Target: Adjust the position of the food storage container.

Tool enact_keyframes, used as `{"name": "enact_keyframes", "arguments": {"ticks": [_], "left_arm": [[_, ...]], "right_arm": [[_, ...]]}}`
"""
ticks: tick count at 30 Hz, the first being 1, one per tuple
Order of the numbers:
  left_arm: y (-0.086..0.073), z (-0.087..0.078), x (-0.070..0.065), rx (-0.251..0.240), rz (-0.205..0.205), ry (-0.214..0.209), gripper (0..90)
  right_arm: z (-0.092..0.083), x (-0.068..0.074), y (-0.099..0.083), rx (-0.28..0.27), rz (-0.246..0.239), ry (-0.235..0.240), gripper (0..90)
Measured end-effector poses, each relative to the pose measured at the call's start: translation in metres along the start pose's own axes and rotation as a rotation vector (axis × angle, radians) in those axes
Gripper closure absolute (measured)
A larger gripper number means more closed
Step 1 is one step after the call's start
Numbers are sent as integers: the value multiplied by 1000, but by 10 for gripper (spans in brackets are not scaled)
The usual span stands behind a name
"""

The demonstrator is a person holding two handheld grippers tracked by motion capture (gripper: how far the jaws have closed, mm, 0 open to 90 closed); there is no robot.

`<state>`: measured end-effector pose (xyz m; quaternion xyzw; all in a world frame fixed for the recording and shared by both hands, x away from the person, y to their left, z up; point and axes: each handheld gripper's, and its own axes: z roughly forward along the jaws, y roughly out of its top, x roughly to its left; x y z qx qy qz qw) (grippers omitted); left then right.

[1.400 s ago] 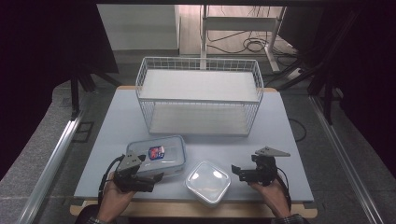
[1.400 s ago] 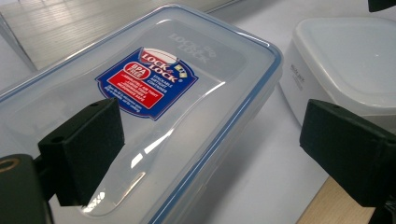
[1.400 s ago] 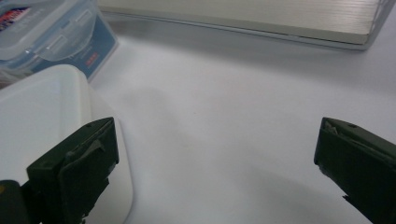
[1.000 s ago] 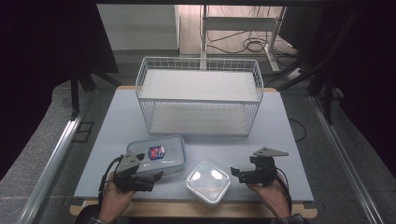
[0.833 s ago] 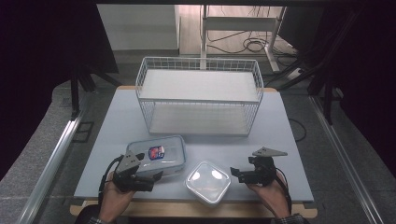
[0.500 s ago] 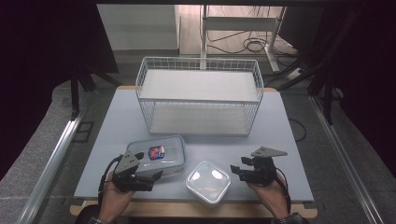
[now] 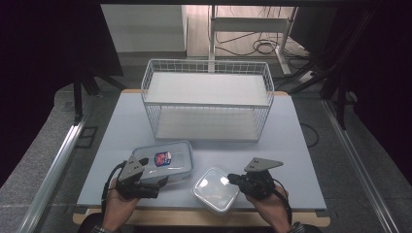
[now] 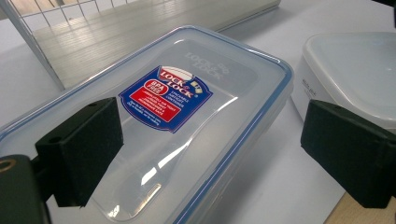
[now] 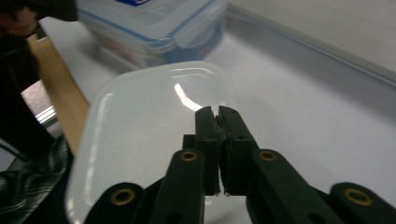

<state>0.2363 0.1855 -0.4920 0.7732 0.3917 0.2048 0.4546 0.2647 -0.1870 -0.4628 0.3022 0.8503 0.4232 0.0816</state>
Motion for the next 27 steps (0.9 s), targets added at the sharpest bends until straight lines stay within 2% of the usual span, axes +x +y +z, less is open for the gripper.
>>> {"name": "enact_keyframes", "arguments": {"ticks": [2, 3, 4, 5, 12, 19, 23, 25, 27], "left_arm": [[0, 0, 0, 1, 1, 2, 59], [0, 0, 0, 1, 1, 2, 59], [0, 0, 0, 1, 2, 3, 59], [0, 0, 0, 1, 2, 3, 59], [0, -1, 1, -3, 4, 4, 61], [0, -2, 1, -5, 4, 7, 61], [0, -2, 1, -5, 3, 7, 62], [0, -2, 1, -5, 3, 7, 62], [0, -2, 1, -6, 4, 7, 63]], "right_arm": [[7, 13, 3, 6, -12, 60, 890], [7, 13, 3, 6, -12, 60, 890], [12, 22, 5, 17, -29, 87, 891], [12, 22, 5, 17, -29, 87, 891], [28, 50, 10, 40, -63, 169, 892], [45, 71, 11, 77, -104, 213, 892], [53, 76, 9, 114, -129, 200, 891], [53, 73, 8, 122, -130, 190, 892], [52, 68, 7, 119, -114, 207, 892]]}}
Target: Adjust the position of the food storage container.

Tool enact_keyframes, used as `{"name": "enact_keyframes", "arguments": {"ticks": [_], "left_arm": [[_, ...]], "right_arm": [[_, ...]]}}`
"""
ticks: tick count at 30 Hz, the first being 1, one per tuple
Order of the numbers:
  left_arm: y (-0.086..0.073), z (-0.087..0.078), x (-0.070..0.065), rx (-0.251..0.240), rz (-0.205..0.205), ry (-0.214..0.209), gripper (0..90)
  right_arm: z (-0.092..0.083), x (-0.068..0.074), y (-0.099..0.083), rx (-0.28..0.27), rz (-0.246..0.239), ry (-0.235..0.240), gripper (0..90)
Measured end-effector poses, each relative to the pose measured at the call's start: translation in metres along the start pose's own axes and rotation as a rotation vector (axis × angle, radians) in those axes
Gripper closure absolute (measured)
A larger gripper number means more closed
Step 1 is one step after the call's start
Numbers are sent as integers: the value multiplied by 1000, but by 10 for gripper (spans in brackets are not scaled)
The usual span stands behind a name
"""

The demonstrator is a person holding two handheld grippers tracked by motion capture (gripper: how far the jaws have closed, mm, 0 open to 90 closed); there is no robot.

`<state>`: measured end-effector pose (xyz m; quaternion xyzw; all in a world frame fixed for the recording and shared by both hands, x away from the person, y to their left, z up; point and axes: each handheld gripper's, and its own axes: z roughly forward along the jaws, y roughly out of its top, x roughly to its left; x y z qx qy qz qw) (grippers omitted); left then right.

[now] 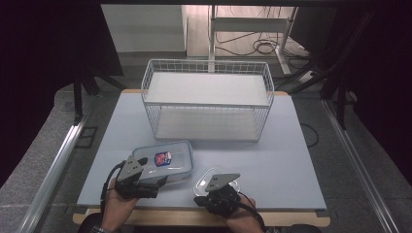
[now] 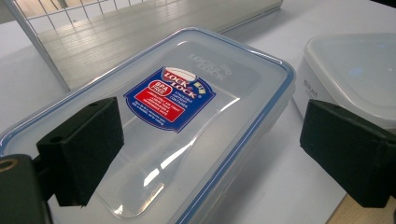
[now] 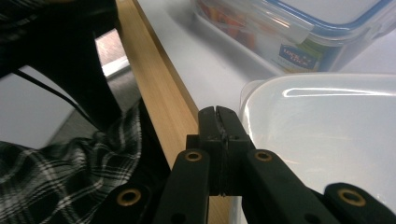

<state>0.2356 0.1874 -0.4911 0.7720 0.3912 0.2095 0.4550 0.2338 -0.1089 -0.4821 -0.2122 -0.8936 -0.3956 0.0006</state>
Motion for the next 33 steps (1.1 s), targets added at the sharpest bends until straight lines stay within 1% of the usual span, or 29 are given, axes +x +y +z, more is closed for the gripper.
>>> {"name": "enact_keyframes", "arguments": {"ticks": [2, 3, 4, 6, 7, 8, 9, 10, 12, 18, 19, 20, 21, 22, 26, 27, 29, 31, 32, 33], "left_arm": [[0, 0, 0, 0, 0, -1, 63], [0, 0, 0, 1, 1, -1, 63], [0, 0, 0, 2, 2, -1, 63], [0, 1, -1, 4, 1, -3, 63], [0, 1, -1, 5, 2, -2, 63], [0, 1, -1, 5, 2, -2, 63], [0, 1, -1, 5, 2, -2, 63], [0, 1, 0, 4, 2, -1, 63], [0, 1, 0, 3, -2, -2, 63], [-1, 1, 0, 4, -2, -2, 63], [-1, 1, 0, 4, -2, -1, 63], [-1, 1, 0, 4, -3, 0, 63], [-1, 1, 0, 4, -4, 0, 63], [-1, 1, 0, 4, -4, 0, 63], [-1, 0, 1, 4, -5, 1, 63], [0, 0, 1, 2, -4, 3, 63], [0, -1, 1, 1, -3, 4, 63], [0, -1, 2, -2, -6, 4, 64], [0, -1, 2, -3, -7, 4, 64], [0, -1, 2, -3, -9, 4, 64]], "right_arm": [[-2, -3, -1, 3, -6, -17, 892], [-6, -7, -3, 4, -1, -24, 892], [-6, -7, -3, 4, -1, -24, 892], [-9, -12, -5, 7, 10, -40, 892], [-13, -17, -8, 8, 19, -55, 891], [-13, -17, -8, 8, 19, -55, 891], [-18, -23, -11, 12, 29, -72, 891], [-18, -23, -11, 12, 29, -72, 891], [-23, -29, -14, 12, 43, -88, 892], [-41, -47, -26, -6, 87, -127, 892], [-47, -54, -30, -9, 93, -150, 891], [-47, -54, -30, -9, 93, -150, 891], [-53, -60, -34, -12, 104, -170, 891], [-53, -60, -34, -12, 104, -170, 891], [-66, -72, -41, -6, 140, -219, 891], [-71, -75, -43, -3, 156, -242, 891], [-74, -76, -44, -5, 158, -247, 891], [-79, -77, -43, -18, 159, -253, 889], [-80, -76, -42, -28, 162, -246, 888], [-78, -76, -37, -40, 158, -235, 884]]}}
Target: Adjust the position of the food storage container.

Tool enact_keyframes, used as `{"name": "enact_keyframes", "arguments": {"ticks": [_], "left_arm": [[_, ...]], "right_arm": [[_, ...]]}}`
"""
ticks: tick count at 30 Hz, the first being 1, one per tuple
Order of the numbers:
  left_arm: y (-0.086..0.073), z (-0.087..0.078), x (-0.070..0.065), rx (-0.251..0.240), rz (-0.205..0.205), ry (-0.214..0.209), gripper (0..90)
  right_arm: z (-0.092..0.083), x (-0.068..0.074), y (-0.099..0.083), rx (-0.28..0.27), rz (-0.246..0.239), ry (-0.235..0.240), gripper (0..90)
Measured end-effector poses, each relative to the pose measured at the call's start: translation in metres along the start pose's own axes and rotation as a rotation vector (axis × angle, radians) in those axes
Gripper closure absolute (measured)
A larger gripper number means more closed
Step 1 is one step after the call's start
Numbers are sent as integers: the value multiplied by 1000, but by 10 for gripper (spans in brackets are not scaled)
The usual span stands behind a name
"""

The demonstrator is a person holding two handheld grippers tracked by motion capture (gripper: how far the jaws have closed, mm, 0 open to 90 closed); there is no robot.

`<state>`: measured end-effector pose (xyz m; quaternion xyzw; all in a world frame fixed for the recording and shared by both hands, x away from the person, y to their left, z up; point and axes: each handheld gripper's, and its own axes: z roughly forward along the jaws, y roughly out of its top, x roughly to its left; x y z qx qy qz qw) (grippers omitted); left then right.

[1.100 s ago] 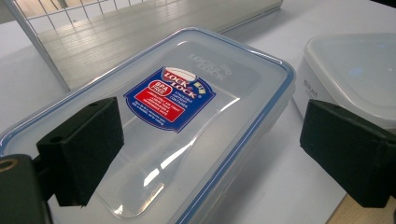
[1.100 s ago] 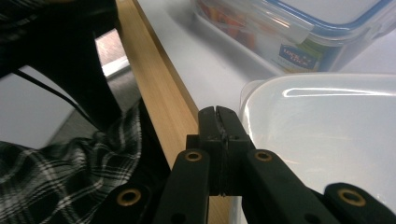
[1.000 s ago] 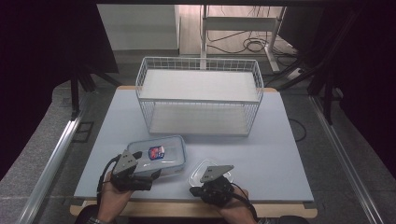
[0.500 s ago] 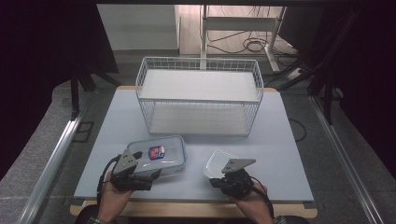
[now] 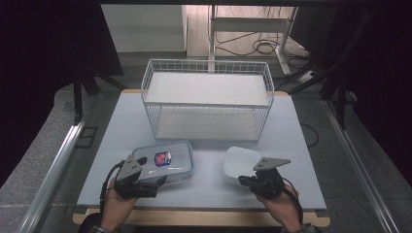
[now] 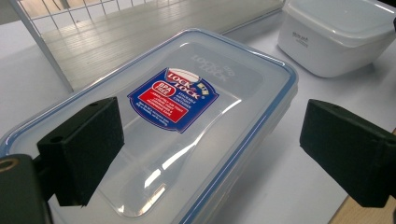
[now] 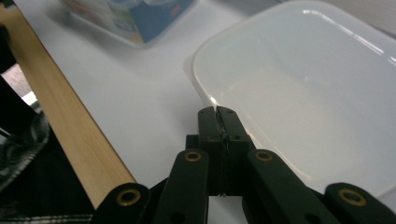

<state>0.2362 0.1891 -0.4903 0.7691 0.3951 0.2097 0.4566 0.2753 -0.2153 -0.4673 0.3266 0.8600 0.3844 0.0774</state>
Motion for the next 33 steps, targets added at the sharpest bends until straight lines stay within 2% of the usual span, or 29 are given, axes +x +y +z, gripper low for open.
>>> {"name": "enact_keyframes", "arguments": {"ticks": [2, 5, 7, 9, 10, 11, 12, 13, 16, 17, 18, 21, 25, 33], "left_arm": [[0, 0, 0, -2, -3, -2, 64], [0, 0, 1, -4, -4, 0, 64], [1, -1, 1, -5, -5, 0, 64], [1, -1, 1, -4, -5, 0, 64], [1, -1, 1, -4, -5, 1, 64], [1, -1, 1, -4, -5, 0, 64], [0, -1, 1, -3, -5, 1, 65], [0, -1, 2, -2, -5, 1, 65], [0, 0, 1, 2, -3, -1, 65], [0, 0, 1, 2, -2, -1, 65], [0, 0, 1, 2, -2, -1, 65], [0, 0, 1, 7, -3, -5, 68], [1, 0, 0, 9, -5, -10, 72], [1, 0, 1, 10, -6, -10, 73]], "right_arm": [[2, 2, 4, -4, -8, 3, 881], [11, 8, 20, -23, -26, 13, 878], [21, 9, 34, -27, -41, 2, 878], [35, 8, 47, -23, -25, 11, 878], [50, 8, 57, -5, -18, 19, 878], [50, 8, 57, -5, -18, 19, 878], [64, 8, 62, 28, -28, 4, 878], [64, 8, 62, 28, -28, 4, 878], [75, 5, 64, 68, -38, -44, 883], [76, 3, 63, 69, -40, -57, 890], [72, -2, 61, 61, -17, -46, 890], [68, -4, 59, 59, -20, -62, 890], [57, -13, 50, 49, 12, -69, 890], [31, -31, 31, 43, 55, -122, 890]]}}
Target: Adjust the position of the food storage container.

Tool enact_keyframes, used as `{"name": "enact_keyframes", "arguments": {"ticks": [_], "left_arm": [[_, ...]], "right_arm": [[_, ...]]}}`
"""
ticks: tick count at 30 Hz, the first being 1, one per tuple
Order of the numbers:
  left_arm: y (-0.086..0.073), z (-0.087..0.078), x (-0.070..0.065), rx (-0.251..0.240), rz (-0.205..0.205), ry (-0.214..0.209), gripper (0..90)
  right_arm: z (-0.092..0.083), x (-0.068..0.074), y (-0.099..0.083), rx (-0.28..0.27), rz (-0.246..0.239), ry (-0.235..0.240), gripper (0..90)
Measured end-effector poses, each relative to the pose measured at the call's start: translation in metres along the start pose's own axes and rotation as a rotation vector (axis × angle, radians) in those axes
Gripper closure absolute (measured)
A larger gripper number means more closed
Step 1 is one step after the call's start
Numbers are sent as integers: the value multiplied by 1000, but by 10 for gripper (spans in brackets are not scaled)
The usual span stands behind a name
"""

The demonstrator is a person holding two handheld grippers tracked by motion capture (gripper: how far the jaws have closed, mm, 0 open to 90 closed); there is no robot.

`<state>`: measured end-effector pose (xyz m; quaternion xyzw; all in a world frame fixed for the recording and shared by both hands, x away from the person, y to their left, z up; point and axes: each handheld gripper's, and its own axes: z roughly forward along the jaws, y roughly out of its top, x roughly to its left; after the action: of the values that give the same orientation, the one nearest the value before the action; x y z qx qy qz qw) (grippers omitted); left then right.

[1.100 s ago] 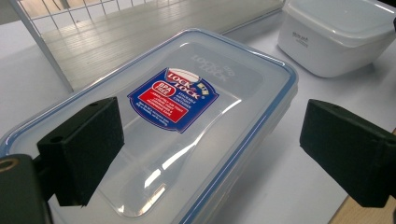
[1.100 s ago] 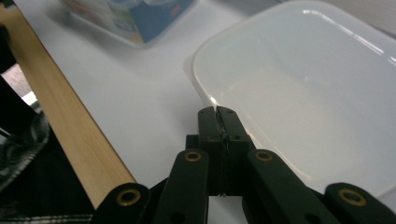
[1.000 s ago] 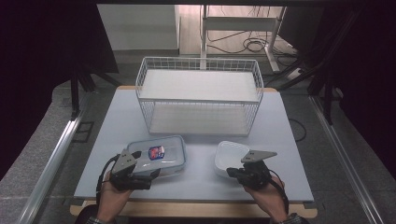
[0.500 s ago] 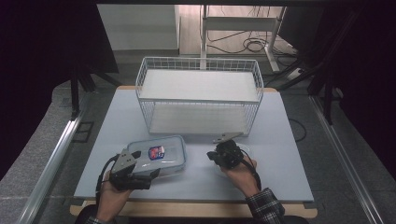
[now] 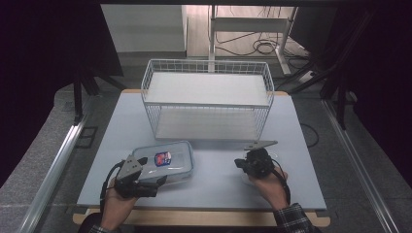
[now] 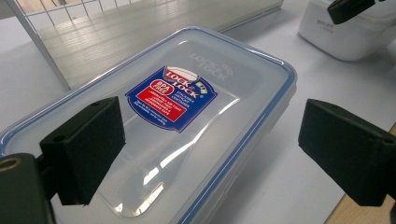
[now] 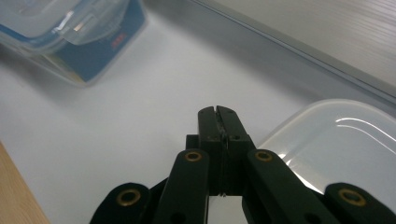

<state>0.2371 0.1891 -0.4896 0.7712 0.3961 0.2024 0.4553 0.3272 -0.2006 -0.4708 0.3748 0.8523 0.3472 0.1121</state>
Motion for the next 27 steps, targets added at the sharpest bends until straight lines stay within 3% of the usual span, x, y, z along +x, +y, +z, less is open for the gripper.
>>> {"name": "enact_keyframes", "arguments": {"ticks": [11, 19, 24, 27], "left_arm": [[0, 1, 1, 4, -6, -7, 72], [0, 3, 1, 14, -7, -8, 72], [2, 2, 2, 31, -18, -18, 72], [4, -3, 8, 52, -39, 9, 68]], "right_arm": [[-33, -34, -29, -18, 87, -87, 888], [-49, -56, -42, -41, 149, -141, 888], [-51, -61, -45, -48, 169, -161, 883], [-50, -57, -44, -50, 150, -154, 878]]}}
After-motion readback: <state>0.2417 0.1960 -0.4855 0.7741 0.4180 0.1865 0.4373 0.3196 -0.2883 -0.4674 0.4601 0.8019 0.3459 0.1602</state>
